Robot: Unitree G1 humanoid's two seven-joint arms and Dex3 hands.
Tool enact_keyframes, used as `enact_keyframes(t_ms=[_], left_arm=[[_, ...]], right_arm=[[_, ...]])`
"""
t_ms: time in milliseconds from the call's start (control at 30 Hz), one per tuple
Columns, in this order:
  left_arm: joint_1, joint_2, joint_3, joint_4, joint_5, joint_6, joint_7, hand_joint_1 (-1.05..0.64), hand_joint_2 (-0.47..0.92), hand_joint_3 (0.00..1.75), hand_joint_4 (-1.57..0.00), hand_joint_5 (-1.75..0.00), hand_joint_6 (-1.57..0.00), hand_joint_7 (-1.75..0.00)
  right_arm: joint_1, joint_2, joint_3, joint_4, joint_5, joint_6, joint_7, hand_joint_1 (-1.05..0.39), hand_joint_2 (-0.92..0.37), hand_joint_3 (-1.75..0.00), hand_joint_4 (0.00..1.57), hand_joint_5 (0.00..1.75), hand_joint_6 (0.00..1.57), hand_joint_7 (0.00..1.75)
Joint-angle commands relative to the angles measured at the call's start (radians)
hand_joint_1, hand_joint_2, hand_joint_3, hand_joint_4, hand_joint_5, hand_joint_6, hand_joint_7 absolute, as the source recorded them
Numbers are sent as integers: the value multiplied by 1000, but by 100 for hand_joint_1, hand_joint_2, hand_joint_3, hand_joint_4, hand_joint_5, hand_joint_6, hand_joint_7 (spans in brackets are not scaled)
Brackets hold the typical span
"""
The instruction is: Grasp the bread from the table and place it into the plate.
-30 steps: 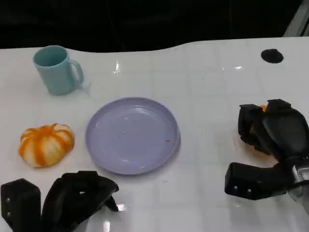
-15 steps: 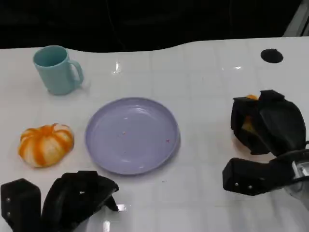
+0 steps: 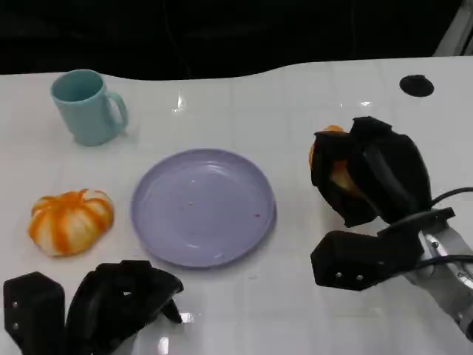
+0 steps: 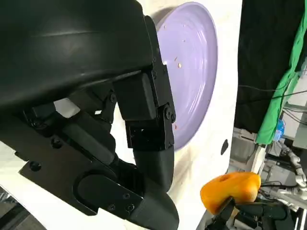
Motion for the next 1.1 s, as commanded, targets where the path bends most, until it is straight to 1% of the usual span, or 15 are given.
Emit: enact_keyframes(t_ms=[33,133,200,333,433,633,733,933,1100], left_arm=[[3,10,-3,21,19,0,10,-105,64,18,-91,-150,-157,-30],[-1,10,0,31,19,-7,3,-105,64,18,-91,-149,-157,-30],[-3,12,-1,37,22,-14,2,-105,65,18,-90,-149,-156,-30],[-9,14,1,49,20,-18,2,-105,65,19,-91,-148,-156,-30],[-11,14,3,51,15,-14,2,-105,64,18,-91,-149,-157,-30],[-10,16,3,46,15,-6,3,-105,63,18,-91,-149,-157,-30],[-7,16,3,42,15,-4,3,-105,63,18,-91,-149,-157,-31],[-3,14,1,35,13,-1,3,-105,63,18,-90,-149,-157,-30],[-5,14,-1,41,18,-13,0,-105,64,19,-91,-149,-156,-30]], right_arm=[[-43,23,-8,-11,23,-24,26,-11,-21,-152,103,175,87,161],[-63,46,-5,-10,35,-35,67,-12,-22,-153,102,175,84,163],[-77,63,-1,-1,39,-45,83,-13,-24,-150,101,175,83,164],[-120,104,30,53,3,-72,54,-16,-27,-149,102,175,83,165],[-149,131,47,101,-7,-88,39,-17,-26,-148,102,175,83,165],[-198,187,71,196,6,-116,61,-16,-31,-143,99,175,81,166],[-222,209,87,245,-1,-125,56,-15,-34,-136,97,175,80,164],[-262,252,123,334,-19,-130,30,-16,-36,-131,96,175,82,156],[-282,275,141,393,-38,-135,-8,-16,-34,-128,95,175,81,162]])
